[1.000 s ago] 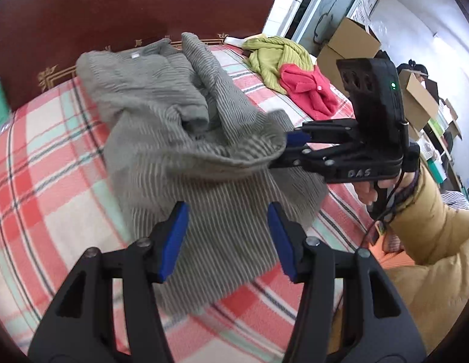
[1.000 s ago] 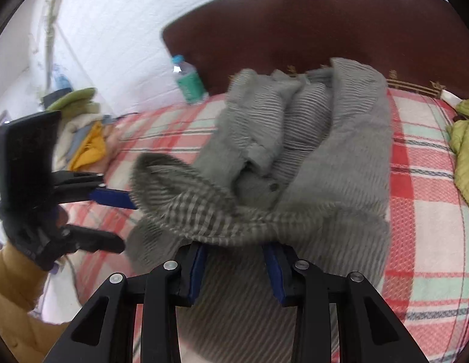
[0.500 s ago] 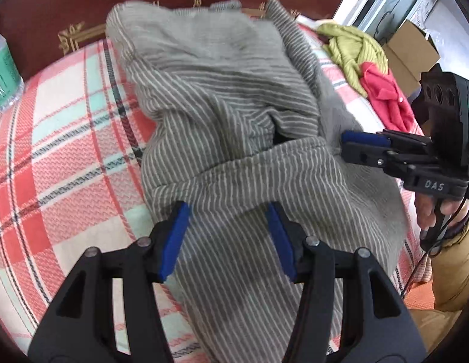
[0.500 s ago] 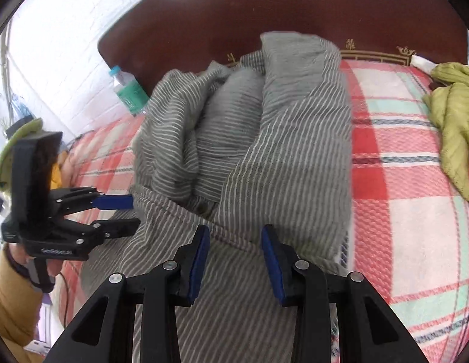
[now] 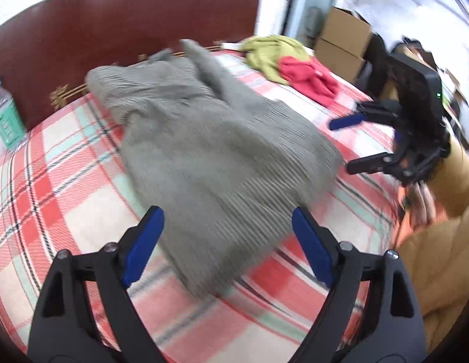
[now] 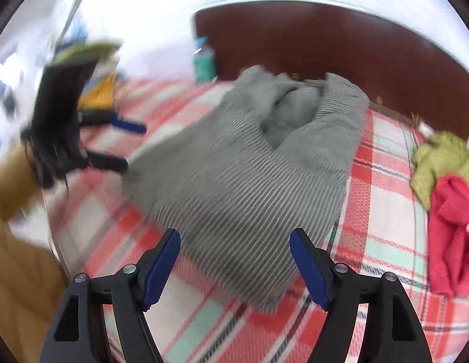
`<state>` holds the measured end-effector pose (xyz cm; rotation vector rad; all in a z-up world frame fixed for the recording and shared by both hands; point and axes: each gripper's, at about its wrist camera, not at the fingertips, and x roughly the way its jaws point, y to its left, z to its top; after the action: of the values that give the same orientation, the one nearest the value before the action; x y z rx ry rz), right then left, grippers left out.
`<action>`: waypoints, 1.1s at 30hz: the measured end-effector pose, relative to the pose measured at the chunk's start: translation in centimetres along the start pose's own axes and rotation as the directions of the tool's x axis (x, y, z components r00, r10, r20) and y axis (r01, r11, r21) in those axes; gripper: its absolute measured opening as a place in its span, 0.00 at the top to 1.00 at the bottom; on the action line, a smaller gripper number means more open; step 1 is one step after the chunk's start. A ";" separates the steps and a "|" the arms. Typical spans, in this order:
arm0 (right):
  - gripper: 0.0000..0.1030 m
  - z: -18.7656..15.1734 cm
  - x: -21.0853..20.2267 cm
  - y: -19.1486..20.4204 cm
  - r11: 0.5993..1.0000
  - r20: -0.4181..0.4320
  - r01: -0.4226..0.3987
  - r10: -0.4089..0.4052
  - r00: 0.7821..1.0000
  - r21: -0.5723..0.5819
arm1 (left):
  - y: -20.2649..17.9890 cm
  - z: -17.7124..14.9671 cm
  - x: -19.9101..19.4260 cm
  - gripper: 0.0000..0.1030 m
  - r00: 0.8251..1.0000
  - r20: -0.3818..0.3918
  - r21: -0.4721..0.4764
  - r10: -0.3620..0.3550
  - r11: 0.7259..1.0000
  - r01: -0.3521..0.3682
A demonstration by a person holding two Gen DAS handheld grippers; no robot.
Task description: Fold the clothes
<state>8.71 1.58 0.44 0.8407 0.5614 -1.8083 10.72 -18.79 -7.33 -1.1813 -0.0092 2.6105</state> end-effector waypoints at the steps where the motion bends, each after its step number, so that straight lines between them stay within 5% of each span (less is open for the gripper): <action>1: 0.25 -0.7 0.1 0.9 0.998 -0.008 0.028 -0.028 1.000 -0.054 | -1.0 -0.3 0.2 0.15 1.000 -0.010 0.041 0.013 0.999 -0.012; 7: 0.25 -2.6 3.6 4.6 0.924 -0.038 0.201 -0.225 0.974 -0.325 | -5.7 -1.9 2.2 0.15 0.993 -0.048 0.256 0.106 0.962 -0.090; 15: 0.28 -1.5 6.5 4.4 0.841 0.041 0.331 -0.348 0.937 -0.428 | -5.6 -1.7 5.4 0.15 0.976 -0.104 0.303 0.193 0.940 -0.154; 17: 0.63 -0.8 7.1 3.7 0.849 0.024 0.318 -0.340 0.940 -0.423 | -5.2 -1.5 6.2 0.15 0.971 -0.120 0.310 0.208 0.937 -0.162; 19: 0.75 0.0 7.5 2.5 0.890 -0.022 0.271 -0.299 0.954 -0.366 | -4.8 -1.3 6.5 0.15 0.973 -0.115 0.302 0.200 0.940 -0.157; 23: 0.75 0.9 7.1 0.6 0.950 -0.063 0.190 -0.211 0.975 -0.247 | -3.8 -0.9 6.7 0.40 0.974 -0.127 0.274 0.190 0.950 -0.150; 27: 0.62 0.9 6.6 0.7 0.939 -0.041 0.215 -0.234 0.971 -0.270 | -4.0 -1.0 6.9 0.36 0.969 -0.104 0.319 0.225 0.930 -0.182; 28: 0.54 0.8 6.7 0.9 0.928 -0.033 0.236 -0.255 0.966 -0.289 | -4.1 -1.1 7.0 0.26 0.967 -0.096 0.335 0.237 0.922 -0.192; 29: 0.52 0.4 7.2 1.3 0.920 -0.041 0.238 -0.264 0.964 -0.310 | -3.9 -1.0 7.1 0.18 0.963 -0.086 0.337 0.257 0.917 -0.215; 33: 0.52 -0.2 7.9 2.1 0.887 -0.011 0.268 -0.293 0.956 -0.375 | -2.9 -0.7 7.6 0.16 0.969 -0.105 0.297 0.223 0.937 -0.184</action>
<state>8.80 -3.83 -5.66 0.5815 1.0789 -1.8519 7.15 -14.21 -13.01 -1.3098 0.5279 2.5784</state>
